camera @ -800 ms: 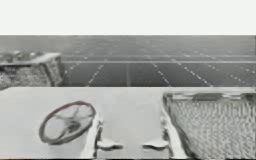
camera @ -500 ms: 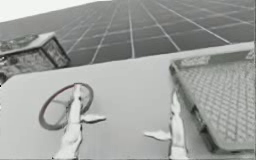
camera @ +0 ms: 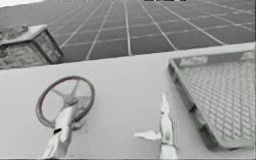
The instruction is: Pick up and drop off the object
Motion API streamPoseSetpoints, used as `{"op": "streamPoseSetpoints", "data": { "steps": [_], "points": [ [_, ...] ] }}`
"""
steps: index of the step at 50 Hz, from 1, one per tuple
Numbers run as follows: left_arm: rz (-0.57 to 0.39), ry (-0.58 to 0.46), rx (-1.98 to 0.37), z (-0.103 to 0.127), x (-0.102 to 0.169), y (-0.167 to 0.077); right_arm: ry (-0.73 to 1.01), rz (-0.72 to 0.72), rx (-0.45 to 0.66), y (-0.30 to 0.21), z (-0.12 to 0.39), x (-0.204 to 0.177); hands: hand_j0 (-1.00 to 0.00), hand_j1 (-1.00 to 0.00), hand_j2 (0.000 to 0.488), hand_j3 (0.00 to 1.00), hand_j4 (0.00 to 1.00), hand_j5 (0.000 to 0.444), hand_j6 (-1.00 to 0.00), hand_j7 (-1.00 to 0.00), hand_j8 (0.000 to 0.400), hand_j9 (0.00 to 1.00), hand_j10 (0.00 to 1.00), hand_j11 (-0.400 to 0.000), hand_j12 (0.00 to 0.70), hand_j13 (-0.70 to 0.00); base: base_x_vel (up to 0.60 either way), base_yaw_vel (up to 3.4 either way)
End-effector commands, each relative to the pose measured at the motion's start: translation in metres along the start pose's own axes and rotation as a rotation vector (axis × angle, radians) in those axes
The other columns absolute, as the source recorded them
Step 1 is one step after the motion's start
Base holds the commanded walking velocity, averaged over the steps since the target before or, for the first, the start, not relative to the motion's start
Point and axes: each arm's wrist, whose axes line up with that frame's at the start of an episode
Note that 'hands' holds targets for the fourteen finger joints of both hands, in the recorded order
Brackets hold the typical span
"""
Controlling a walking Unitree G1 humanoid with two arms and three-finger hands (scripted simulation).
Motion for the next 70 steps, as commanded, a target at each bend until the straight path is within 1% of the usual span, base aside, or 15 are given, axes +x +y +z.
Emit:
{"op": "streamPoseSetpoints", "data": {
  "steps": [1, 12, 19, 20, 21, 34, 35, 37, 38, 39, 55, 56, 57, 58, 70],
  "points": [
    [0.000, -0.006, -0.120, 0.007, -0.026, 0.008, 0.010, 0.013, -0.009, -0.009, 0.000, 0.003, -1.00, -1.00, 0.000, 0.00, 0.00, 0.000, -1.00, -1.00, 0.400, 0.00, 0.00, 0.000, 0.700, 0.000, 0.00, 0.00],
    [-0.402, -0.317, -1.334, 0.060, -0.072, 0.091, 0.016, 0.060, -0.038, 0.023, -0.010, 0.010, -1.00, -1.00, 0.000, 0.00, 0.00, 0.000, -1.00, -1.00, 0.400, 0.00, 0.00, 0.000, 0.700, 0.000, 0.00, 0.00],
    [-0.605, -0.355, -1.430, 0.104, -0.092, 0.140, -0.073, 0.182, -0.055, 0.060, -0.018, 0.009, -1.00, -1.00, 0.000, 0.00, 0.00, 0.000, -1.00, -1.00, 0.400, 0.00, 0.00, 0.000, 0.700, 0.000, 0.00, 0.00],
    [-0.614, -0.344, -1.394, 0.103, -0.100, 0.139, -0.066, 0.207, -0.044, 0.067, -0.019, 0.014, -1.00, -1.00, 0.000, 0.00, 0.00, 0.000, -1.00, -1.00, 0.400, 0.00, 0.00, 0.000, 0.700, 0.000, 0.00, 0.00],
    [-0.554, -0.310, -1.969, 0.055, -0.081, 0.059, -0.061, -0.042, 0.436, 0.170, -0.024, -0.021, -1.00, -1.00, 0.000, 0.00, 0.00, 0.000, -1.00, -1.00, 0.400, 0.00, 0.00, 0.000, 0.700, 0.000, 0.00, 0.00],
    [-0.624, -0.306, -1.970, 0.084, -0.095, 0.055, -0.542, -0.057, 0.045, 0.211, -0.022, 0.067, -1.00, -1.00, 0.000, 0.00, 0.00, 0.000, -1.00, -1.00, 0.400, 0.00, 0.00, 0.000, 0.700, 0.000, 0.00, 0.00],
    [-0.622, -0.318, -1.979, 0.089, -0.096, 0.052, -0.523, -0.024, 0.008, 0.197, -0.028, 0.069, -1.00, -1.00, 0.000, 0.00, 0.16, 0.078, -1.00, -1.00, 0.400, 0.00, 0.16, -0.063, 0.700, -0.110, 0.00, 0.00],
    [-0.637, -0.298, -1.982, 0.089, -0.097, 0.051, -0.489, 0.063, -0.013, 0.169, -0.028, 0.075, -1.00, -1.00, 0.000, 0.11, 1.00, 0.444, -1.00, -1.00, 0.400, 0.11, 1.00, -0.400, 0.700, -0.700, 0.00, 0.00],
    [-0.631, -0.295, -1.981, 0.088, -0.097, 0.046, -0.458, 0.115, -0.011, 0.162, -0.021, 0.077, -1.00, -1.00, 0.000, 0.93, 1.00, 0.034, -1.00, -1.00, 0.400, 0.93, 1.00, -0.400, 0.700, -0.700, 0.00, 0.00],
    [-0.631, -0.285, -1.969, 0.087, -0.102, 0.047, -0.434, 0.173, -0.022, 0.151, -0.018, 0.080, -1.00, -1.00, 0.000, 0.99, 1.00, 0.005, -1.00, -1.00, 0.400, 0.99, 1.00, -0.400, 0.700, -0.700, 0.00, 0.00],
    [-0.631, -0.021, -1.781, 0.063, -0.076, 0.009, 0.093, -0.214, 0.581, 0.106, -0.016, 0.071, -0.99, -1.00, 0.005, 1.00, 1.00, 0.000, -0.99, -1.00, 0.400, 1.00, 1.00, -0.400, 0.700, -0.700, 0.00, 0.00],
    [-0.637, 0.024, -1.762, 0.056, -0.073, -0.003, 0.113, -0.270, 0.616, 0.100, -0.025, 0.072, -0.69, -1.00, 0.156, 1.00, 1.00, 0.000, -0.69, -1.00, 0.400, 1.00, 1.00, -0.400, 0.700, -0.700, 0.00, 0.00],
    [-0.634, 0.061, -1.723, 0.060, -0.067, -0.008, 0.122, -0.311, 0.602, 0.095, -0.023, 0.071, -0.02, -1.00, 0.488, 1.00, 1.00, 0.000, -0.02, -1.00, 0.400, 1.00, 1.00, -0.400, 0.700, -0.700, 0.00, 0.00],
    [-0.656, 0.088, -1.715, 0.060, -0.060, -0.011, 0.112, -0.369, 0.617, 0.094, -0.033, 0.065, 0.00, 0.00, 0.000, 1.00, 1.00, 0.000, 0.00, 0.00, 0.000, 1.00, 1.00, -0.400, 0.000, -0.700, 0.00, 0.00],
    [-0.657, 0.156, -1.725, 0.042, -0.069, -0.026, -0.620, 0.106, 0.240, 0.052, -0.094, 0.134, 0.00, 0.00, 0.000, 1.00, 1.00, 0.000, 0.00, 0.00, 0.000, 1.00, 1.00, -0.400, 0.000, -0.700, 0.00, 0.00]
  ]
}}
